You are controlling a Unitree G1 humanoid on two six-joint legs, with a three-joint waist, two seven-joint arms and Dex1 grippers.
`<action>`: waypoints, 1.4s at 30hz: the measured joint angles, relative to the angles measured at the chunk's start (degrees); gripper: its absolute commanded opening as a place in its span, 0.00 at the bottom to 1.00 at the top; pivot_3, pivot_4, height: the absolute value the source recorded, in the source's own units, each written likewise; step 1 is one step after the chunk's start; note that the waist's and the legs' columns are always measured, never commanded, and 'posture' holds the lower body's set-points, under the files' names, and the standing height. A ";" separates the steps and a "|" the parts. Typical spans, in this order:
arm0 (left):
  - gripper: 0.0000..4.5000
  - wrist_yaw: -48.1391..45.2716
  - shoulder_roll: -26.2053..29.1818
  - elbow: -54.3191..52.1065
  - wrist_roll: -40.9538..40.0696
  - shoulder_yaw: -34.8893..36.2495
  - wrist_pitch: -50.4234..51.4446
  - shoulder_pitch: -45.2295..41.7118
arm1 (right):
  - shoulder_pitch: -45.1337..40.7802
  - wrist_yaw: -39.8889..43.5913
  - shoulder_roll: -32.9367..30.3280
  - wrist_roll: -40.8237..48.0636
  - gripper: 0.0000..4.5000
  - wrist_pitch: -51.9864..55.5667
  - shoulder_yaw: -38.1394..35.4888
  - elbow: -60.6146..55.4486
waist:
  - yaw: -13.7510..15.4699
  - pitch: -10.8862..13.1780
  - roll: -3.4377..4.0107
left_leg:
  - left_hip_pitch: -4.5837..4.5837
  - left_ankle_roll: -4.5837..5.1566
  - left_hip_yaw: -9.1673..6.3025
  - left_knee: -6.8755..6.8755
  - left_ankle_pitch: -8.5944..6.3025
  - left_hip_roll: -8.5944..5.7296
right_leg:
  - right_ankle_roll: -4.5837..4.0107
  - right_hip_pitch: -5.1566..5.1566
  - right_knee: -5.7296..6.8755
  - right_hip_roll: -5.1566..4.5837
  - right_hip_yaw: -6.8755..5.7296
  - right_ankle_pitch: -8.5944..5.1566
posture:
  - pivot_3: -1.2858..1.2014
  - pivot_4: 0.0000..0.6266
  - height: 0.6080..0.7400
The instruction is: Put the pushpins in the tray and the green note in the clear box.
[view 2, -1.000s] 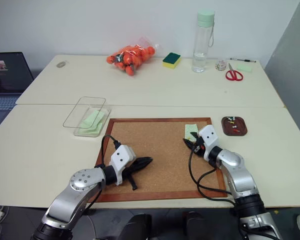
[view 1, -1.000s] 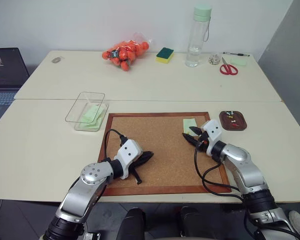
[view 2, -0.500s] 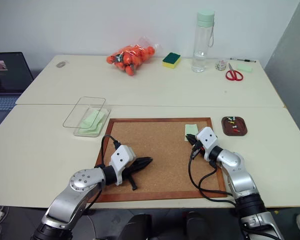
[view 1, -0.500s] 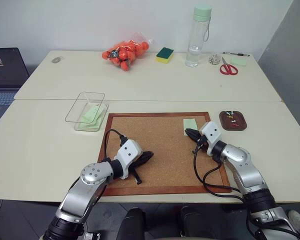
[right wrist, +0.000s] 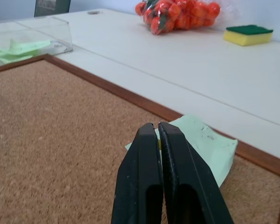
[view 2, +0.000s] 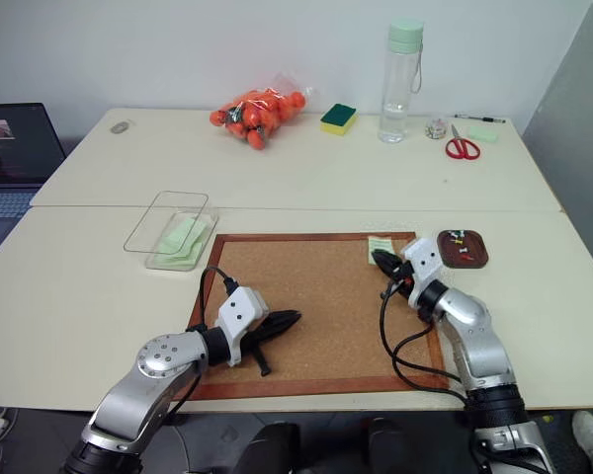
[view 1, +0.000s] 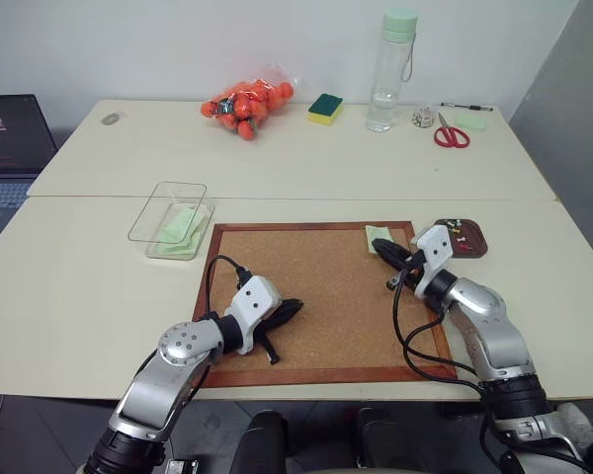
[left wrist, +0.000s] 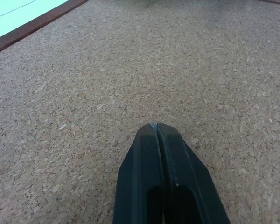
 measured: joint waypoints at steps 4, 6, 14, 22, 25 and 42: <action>0.00 0.00 0.02 -0.05 0.00 0.00 0.02 0.02 | 0.00 -0.32 0.44 0.19 0.01 0.94 -0.02 -0.96 | 0.01 0.00 0.00 | 0.00 0.00 0.00 0.00 0.00 0.00 | 0.00 0.00 0.00 0.00 0.00 0.00 | 0.52 0.24 1.00; 0.00 0.00 0.03 -0.06 0.00 0.00 0.04 0.03 | 0.00 -0.33 0.40 0.21 0.01 1.07 -0.26 -1.32 | 0.00 0.00 0.00 | 0.00 0.00 0.01 0.00 0.00 0.00 | 0.00 0.00 0.00 0.00 0.00 0.00 | 0.52 0.24 1.00; 0.00 0.03 -0.19 -0.08 -0.39 0.21 0.15 -0.05 | 0.26 0.37 -1.90 -0.09 0.01 0.94 -0.28 -3.62 | 0.01 0.00 0.00 | -0.01 0.00 0.00 0.00 0.00 0.00 | 0.02 -0.01 0.00 0.00 0.00 -0.01 | 0.52 0.24 1.00; 0.33 0.37 -2.34 -0.79 -6.74 5.53 3.67 -4.35 | 0.09 2.44 -3.47 1.45 0.00 3.80 0.22 -10.02 | 0.02 0.01 -0.02 | -0.05 0.00 -0.02 0.01 0.00 -0.01 | 0.02 -0.02 0.00 0.00 -0.03 -0.01 | 0.52 0.24 1.00; 0.45 0.97 -4.08 -1.90 -8.67 6.47 4.34 -5.97 | -0.27 2.66 -3.61 2.15 0.00 5.71 0.28 -11.55 | 0.04 0.01 -0.02 | -0.06 0.00 -0.01 0.01 0.00 -0.02 | 0.00 -0.02 -0.01 -0.02 -0.01 0.00 | 0.52 0.24 1.00; 0.99 13.33 -17.13 6.21 -27.27 16.29 24.74 -25.64 | -1.07 7.88 -5.74 1.90 0.00 4.68 4.38 -15.03 | 0.03 0.06 -0.11 | -0.08 -0.01 -0.07 0.05 0.01 -0.04 | 0.06 -0.01 0.00 0.03 -0.09 -0.01 | 0.52 0.24 1.00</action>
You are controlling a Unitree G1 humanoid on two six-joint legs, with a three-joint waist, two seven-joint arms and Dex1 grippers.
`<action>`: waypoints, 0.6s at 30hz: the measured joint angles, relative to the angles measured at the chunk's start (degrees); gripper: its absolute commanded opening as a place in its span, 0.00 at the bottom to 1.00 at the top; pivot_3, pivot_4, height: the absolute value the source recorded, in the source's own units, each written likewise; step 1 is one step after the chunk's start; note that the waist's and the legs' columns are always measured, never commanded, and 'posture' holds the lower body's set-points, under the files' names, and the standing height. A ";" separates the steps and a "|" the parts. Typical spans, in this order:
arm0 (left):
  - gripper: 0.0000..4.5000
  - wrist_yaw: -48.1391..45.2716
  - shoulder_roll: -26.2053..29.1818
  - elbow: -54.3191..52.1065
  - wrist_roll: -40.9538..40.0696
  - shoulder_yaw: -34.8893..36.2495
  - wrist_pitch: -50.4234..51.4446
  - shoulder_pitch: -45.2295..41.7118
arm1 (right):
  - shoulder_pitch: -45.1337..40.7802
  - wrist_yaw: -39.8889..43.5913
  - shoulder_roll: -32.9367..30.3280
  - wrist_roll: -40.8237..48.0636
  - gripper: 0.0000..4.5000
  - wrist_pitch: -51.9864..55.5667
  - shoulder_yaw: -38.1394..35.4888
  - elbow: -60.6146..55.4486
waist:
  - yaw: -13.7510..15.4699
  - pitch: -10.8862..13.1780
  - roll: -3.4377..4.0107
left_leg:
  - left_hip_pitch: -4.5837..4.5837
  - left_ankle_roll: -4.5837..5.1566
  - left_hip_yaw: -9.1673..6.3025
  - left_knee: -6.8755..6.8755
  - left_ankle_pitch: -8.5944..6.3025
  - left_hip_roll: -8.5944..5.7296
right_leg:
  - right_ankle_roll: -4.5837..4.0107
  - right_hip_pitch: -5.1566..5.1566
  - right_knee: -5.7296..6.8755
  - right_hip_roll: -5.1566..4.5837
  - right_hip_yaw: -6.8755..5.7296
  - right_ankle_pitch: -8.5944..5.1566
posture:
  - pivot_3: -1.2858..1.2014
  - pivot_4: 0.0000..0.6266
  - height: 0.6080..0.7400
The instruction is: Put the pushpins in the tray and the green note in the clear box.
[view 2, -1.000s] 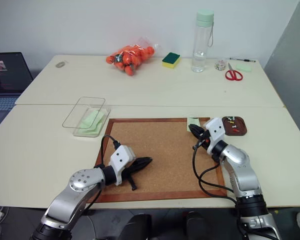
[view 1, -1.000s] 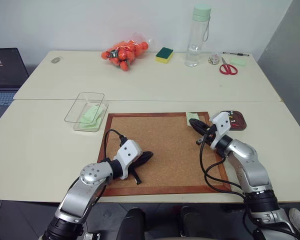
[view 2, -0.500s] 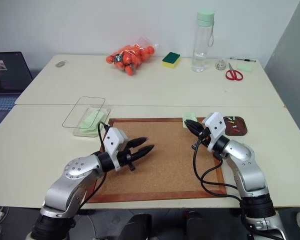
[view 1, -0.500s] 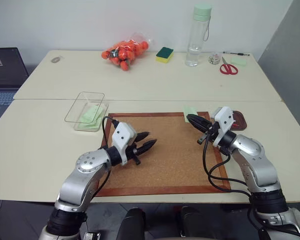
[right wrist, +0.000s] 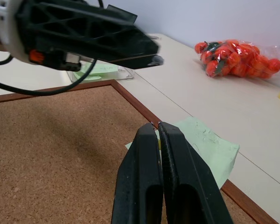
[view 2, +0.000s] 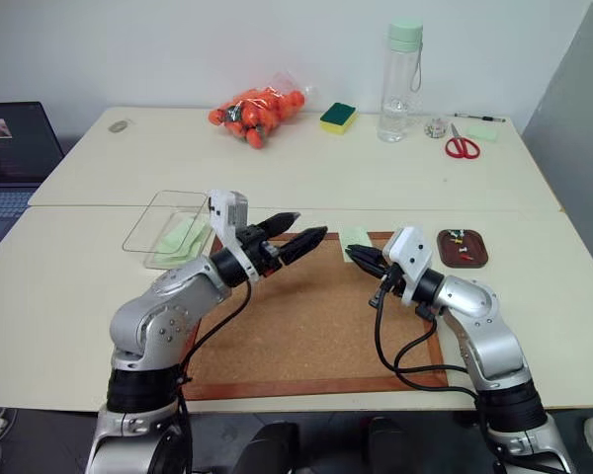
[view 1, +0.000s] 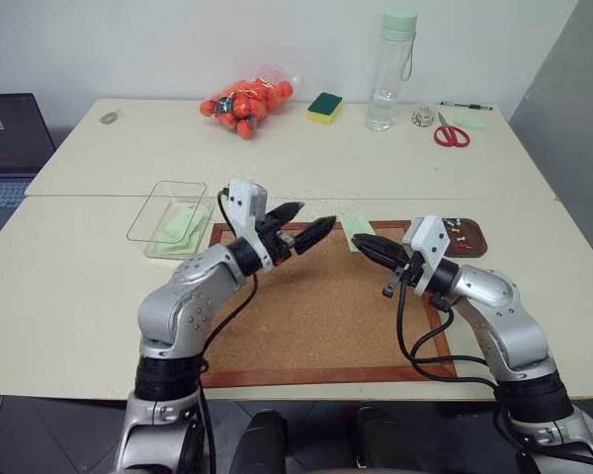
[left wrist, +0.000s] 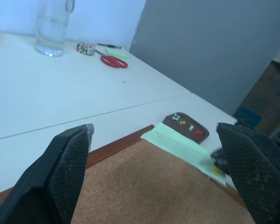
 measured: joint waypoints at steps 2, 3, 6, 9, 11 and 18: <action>0.99 2.79 -2.27 2.55 -3.57 2.44 4.78 -2.89 | -0.51 0.23 -0.09 -0.09 0.00 -0.38 0.41 -0.01 | 0.03 0.01 -0.02 | -0.01 0.00 -0.02 0.01 0.00 0.00 | 0.02 0.00 0.00 0.00 -0.02 0.00 | 0.52 0.24 1.00; 0.99 4.38 -3.32 3.94 -5.56 3.50 7.60 -4.53 | -1.12 0.43 -0.09 -0.14 0.00 -0.57 0.64 -0.12 | 0.01 0.01 -0.02 | -0.01 0.00 -0.02 0.02 0.00 -0.01 | 0.04 0.00 0.00 0.00 -0.02 0.00 | 0.52 0.24 1.00; 0.99 8.51 -5.87 7.71 -10.01 6.53 13.81 -7.78 | -1.54 0.96 -0.36 -0.56 0.00 -1.46 1.04 -0.39 | 0.01 0.01 -0.02 | 0.00 -0.01 -0.02 0.02 0.00 -0.02 | 0.04 0.01 0.00 0.00 -0.01 0.01 | 0.52 0.24 1.00; 0.99 12.50 -8.22 11.47 -13.23 9.42 18.23 -10.04 | -1.72 1.19 -0.56 -1.18 0.00 -1.69 1.61 -0.56 | -0.01 0.02 -0.03 | -0.01 -0.01 -0.02 0.01 0.01 -0.02 | 0.03 0.00 0.00 0.00 -0.02 0.01 | 0.52 0.24 1.00; 0.95 14.45 -9.11 13.09 -14.47 10.71 20.27 -11.06 | -2.14 1.21 -0.78 -1.52 0.00 -1.69 1.62 -0.89 | -0.02 0.02 -0.03 | -0.01 -0.02 -0.02 0.01 0.01 -0.02 | 0.02 -0.01 0.00 0.00 -0.01 0.02 | 0.52 0.24 1.00; 0.66 19.24 -10.63 17.27 -15.46 12.99 22.12 -12.59 | -4.19 1.24 -1.25 -2.08 0.00 -1.63 1.68 -2.34 | 0.02 0.02 -0.03 | -0.01 -0.21 -0.02 0.01 0.12 -0.03 | 0.05 -0.01 0.00 -0.02 -0.01 0.03 | 0.52 0.24 1.00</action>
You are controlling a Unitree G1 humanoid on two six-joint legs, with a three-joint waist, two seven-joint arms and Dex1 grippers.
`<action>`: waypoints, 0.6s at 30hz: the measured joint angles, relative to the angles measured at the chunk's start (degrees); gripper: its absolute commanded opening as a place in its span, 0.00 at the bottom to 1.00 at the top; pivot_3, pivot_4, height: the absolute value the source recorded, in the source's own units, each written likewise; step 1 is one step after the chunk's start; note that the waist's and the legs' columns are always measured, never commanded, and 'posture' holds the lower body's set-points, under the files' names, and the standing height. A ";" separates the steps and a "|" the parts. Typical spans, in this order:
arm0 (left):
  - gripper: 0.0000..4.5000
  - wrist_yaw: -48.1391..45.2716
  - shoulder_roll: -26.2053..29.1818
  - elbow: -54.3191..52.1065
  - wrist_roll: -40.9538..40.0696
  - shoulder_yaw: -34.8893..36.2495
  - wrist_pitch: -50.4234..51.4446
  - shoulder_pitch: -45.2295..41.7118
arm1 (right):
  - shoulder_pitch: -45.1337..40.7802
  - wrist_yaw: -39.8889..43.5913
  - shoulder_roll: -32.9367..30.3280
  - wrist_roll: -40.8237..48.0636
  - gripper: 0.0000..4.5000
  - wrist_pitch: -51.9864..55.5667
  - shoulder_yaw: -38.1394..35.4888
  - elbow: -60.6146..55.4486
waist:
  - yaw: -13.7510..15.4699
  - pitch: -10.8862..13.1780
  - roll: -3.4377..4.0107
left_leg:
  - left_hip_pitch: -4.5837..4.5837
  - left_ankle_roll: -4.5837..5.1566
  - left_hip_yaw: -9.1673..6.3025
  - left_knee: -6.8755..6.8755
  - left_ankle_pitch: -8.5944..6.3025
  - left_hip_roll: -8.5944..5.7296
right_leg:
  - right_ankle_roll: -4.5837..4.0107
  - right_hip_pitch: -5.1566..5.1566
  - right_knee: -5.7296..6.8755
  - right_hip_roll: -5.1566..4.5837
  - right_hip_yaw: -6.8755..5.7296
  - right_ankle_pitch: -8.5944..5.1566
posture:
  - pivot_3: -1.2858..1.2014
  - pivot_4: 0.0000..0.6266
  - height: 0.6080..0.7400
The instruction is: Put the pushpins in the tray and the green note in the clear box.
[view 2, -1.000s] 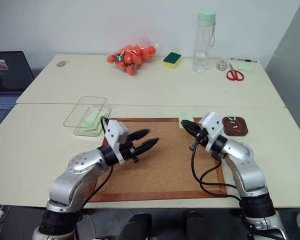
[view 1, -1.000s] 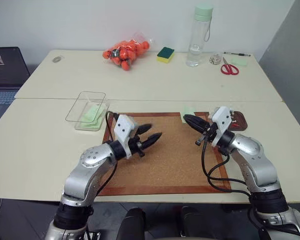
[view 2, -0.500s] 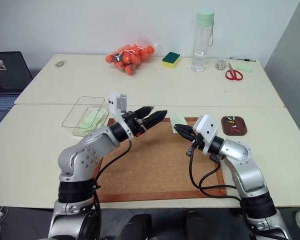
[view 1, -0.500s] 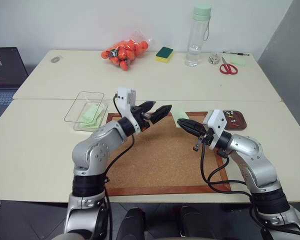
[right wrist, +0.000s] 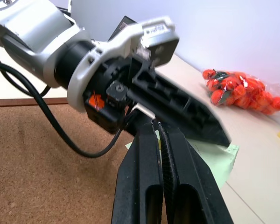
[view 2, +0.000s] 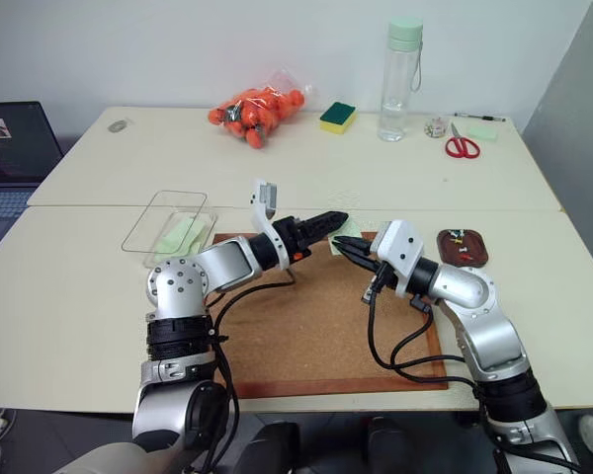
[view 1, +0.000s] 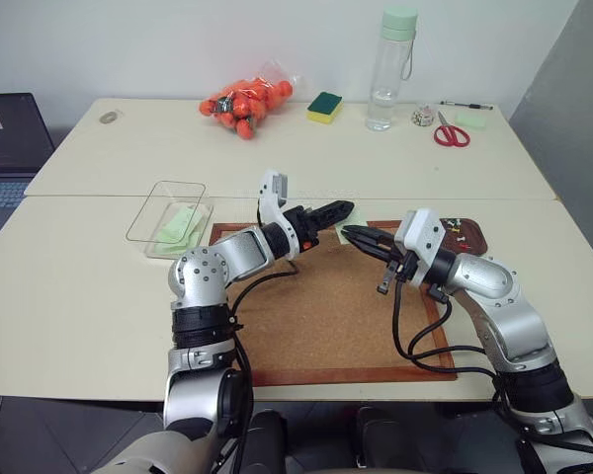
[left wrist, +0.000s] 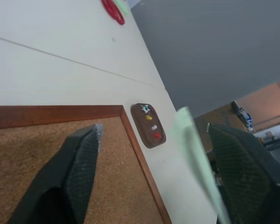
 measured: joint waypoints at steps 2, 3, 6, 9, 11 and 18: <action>0.58 0.60 -0.21 0.51 -0.07 0.10 0.36 -0.02 | -0.03 -0.02 -0.06 -0.02 0.00 0.01 0.06 -0.15 | 0.04 0.00 0.00 | 0.00 -0.02 0.00 0.00 0.01 -0.02 | 0.00 0.00 0.00 -0.01 0.00 0.00 | 0.52 0.24 1.00; 0.54 0.97 -0.26 0.82 -0.07 0.11 0.44 -0.03 | -0.03 -0.02 -0.06 -0.02 0.00 0.01 0.07 -0.24 | 0.04 0.00 0.00 | 0.00 -0.03 0.01 0.00 0.02 -0.02 | 0.01 0.00 0.00 -0.02 0.01 0.01 | 0.52 0.24 1.00; 0.40 1.71 -0.92 1.30 -0.19 1.18 0.32 -0.26 | -0.04 -0.11 -0.06 -0.05 0.00 0.01 0.19 -0.35 | 0.04 0.00 0.00 | 0.00 -0.04 0.00 0.00 0.02 -0.02 | 0.01 0.00 0.00 -0.02 0.00 0.01 | 0.52 0.24 1.00; 0.26 2.59 -1.64 1.76 -0.67 2.41 -0.13 -0.42 | -0.04 -0.18 -0.05 -0.17 0.00 0.00 0.52 -0.35 | 0.04 0.00 0.00 | 0.00 -0.05 0.00 0.00 0.03 -0.02 | 0.03 0.00 0.00 -0.02 0.00 0.01 | 0.52 0.24 1.00; 0.20 3.50 -2.49 1.93 -1.42 3.85 -0.51 -0.69 | -0.04 -0.25 -0.05 -0.46 0.00 -0.07 0.62 -0.35 | 0.05 0.00 0.00 | 0.00 -0.05 0.01 0.00 0.03 -0.03 | 0.03 0.00 0.00 -0.03 0.00 0.01 | 0.52 0.24 1.00; 0.00 7.66 -4.10 2.11 -6.61 8.19 -0.12 -1.75 | -0.04 -0.47 0.02 -1.87 0.00 -1.82 1.08 -0.34 | 0.03 0.01 -0.02 | -0.01 -0.05 0.01 0.00 0.03 -0.04 | 0.04 0.00 -0.01 -0.03 0.01 0.01 | 0.52 0.24 1.00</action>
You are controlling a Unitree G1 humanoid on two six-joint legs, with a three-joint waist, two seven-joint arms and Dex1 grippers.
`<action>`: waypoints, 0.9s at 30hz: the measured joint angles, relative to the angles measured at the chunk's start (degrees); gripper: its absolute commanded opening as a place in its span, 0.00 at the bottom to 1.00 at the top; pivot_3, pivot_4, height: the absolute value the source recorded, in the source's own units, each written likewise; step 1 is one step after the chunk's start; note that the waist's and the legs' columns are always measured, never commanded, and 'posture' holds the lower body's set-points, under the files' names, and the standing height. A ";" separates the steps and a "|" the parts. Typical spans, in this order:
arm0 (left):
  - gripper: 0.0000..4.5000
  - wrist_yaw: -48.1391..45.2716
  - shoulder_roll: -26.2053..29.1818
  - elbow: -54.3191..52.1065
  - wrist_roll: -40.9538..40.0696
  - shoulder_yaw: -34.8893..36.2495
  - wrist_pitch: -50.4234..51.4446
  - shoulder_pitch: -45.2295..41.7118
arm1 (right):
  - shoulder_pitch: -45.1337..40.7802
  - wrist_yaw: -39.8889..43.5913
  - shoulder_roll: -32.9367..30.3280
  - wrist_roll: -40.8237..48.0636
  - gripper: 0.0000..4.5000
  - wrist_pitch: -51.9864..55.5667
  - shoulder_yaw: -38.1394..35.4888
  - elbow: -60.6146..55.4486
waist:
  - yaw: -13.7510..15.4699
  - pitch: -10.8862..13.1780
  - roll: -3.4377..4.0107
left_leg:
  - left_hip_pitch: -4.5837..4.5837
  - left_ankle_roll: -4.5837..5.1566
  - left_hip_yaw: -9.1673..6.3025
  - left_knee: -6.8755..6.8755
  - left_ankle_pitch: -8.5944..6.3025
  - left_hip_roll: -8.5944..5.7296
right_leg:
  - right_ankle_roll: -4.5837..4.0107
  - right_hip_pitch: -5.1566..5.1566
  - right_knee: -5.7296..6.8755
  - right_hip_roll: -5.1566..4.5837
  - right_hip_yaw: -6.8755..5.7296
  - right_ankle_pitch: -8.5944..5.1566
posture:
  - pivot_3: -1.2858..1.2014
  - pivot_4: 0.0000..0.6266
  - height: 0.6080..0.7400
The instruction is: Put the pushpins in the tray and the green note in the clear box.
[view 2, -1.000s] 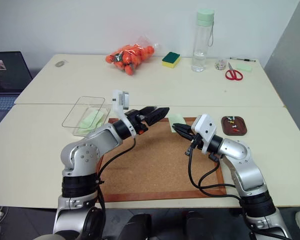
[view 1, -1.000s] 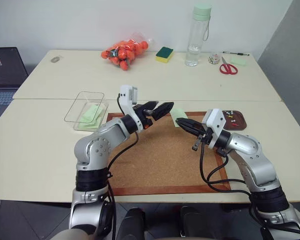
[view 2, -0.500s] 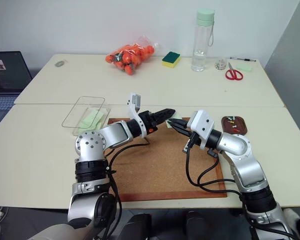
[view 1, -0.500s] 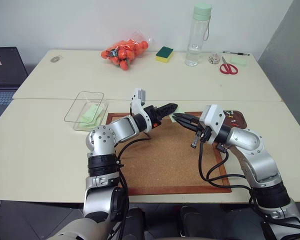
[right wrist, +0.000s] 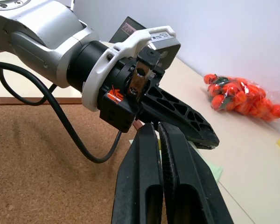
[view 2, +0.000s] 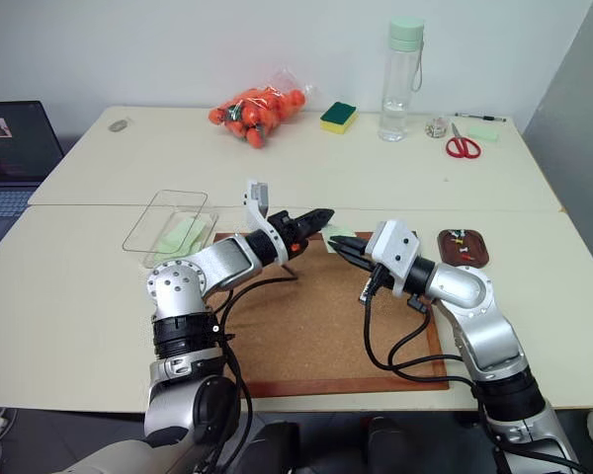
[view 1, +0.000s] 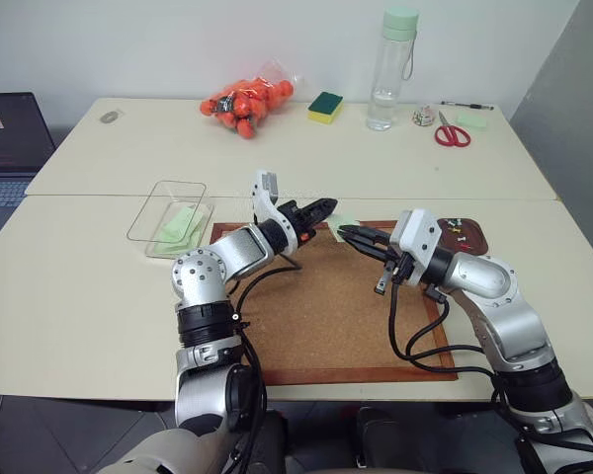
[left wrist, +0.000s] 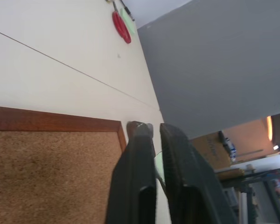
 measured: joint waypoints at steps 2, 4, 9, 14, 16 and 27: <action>0.00 1.53 -0.11 0.01 -1.56 0.90 0.68 -0.10 | 0.00 -0.01 0.00 -0.44 0.00 -0.88 0.03 0.03 | 0.00 0.00 0.00 | 0.00 0.00 -0.01 0.00 0.00 0.00 | 0.00 0.00 0.00 0.00 -0.01 0.00 | 0.52 0.24 1.00; 0.00 2.94 -0.14 0.01 -3.45 1.55 1.08 -0.12 | 0.00 -0.01 0.01 -0.68 0.00 -1.94 0.06 0.17 | 0.00 0.00 -0.01 | 0.00 0.00 -0.01 0.00 0.00 0.00 | 0.01 0.00 0.00 0.00 0.00 0.00 | 0.52 0.24 1.00; 0.00 5.99 0.23 0.01 -7.43 2.94 1.38 -0.14 | 0.01 -0.08 0.04 -2.86 0.00 -5.67 0.08 1.35 | 0.01 0.01 -0.02 | 0.00 -0.04 -0.01 0.00 0.02 0.00 | 0.02 0.00 0.00 0.00 -0.01 0.01 | 0.52 0.24 1.00; 0.00 8.38 0.64 0.01 -8.94 2.99 0.87 -0.13 | 0.00 -0.63 -0.15 -6.33 0.00 -12.12 0.50 3.93 | 0.02 0.02 -0.03 | 0.00 -0.23 0.00 0.00 0.13 -0.02 | 0.04 0.01 0.00 -0.01 0.01 0.02 | 0.52 0.24 1.00; 0.00 8.59 0.84 0.01 -9.36 2.87 0.77 -0.13 | 0.00 -1.09 -0.11 -7.14 0.00 -14.01 0.55 4.99 | 0.02 0.02 -0.04 | 0.00 -0.32 0.00 0.00 0.19 -0.02 | 0.03 0.01 0.00 -0.01 0.00 0.02 | 0.52 0.24 1.00; 0.00 8.57 2.64 -0.27 -9.18 0.24 -0.66 2.05 | 0.00 -4.47 2.26 -5.96 0.00 -18.03 -1.47 5.14 | 0.04 0.02 -0.04 | 0.00 -0.43 -0.01 -0.02 0.25 -0.02 | 0.03 0.00 0.00 -0.02 0.00 0.04 | 0.52 0.24 1.00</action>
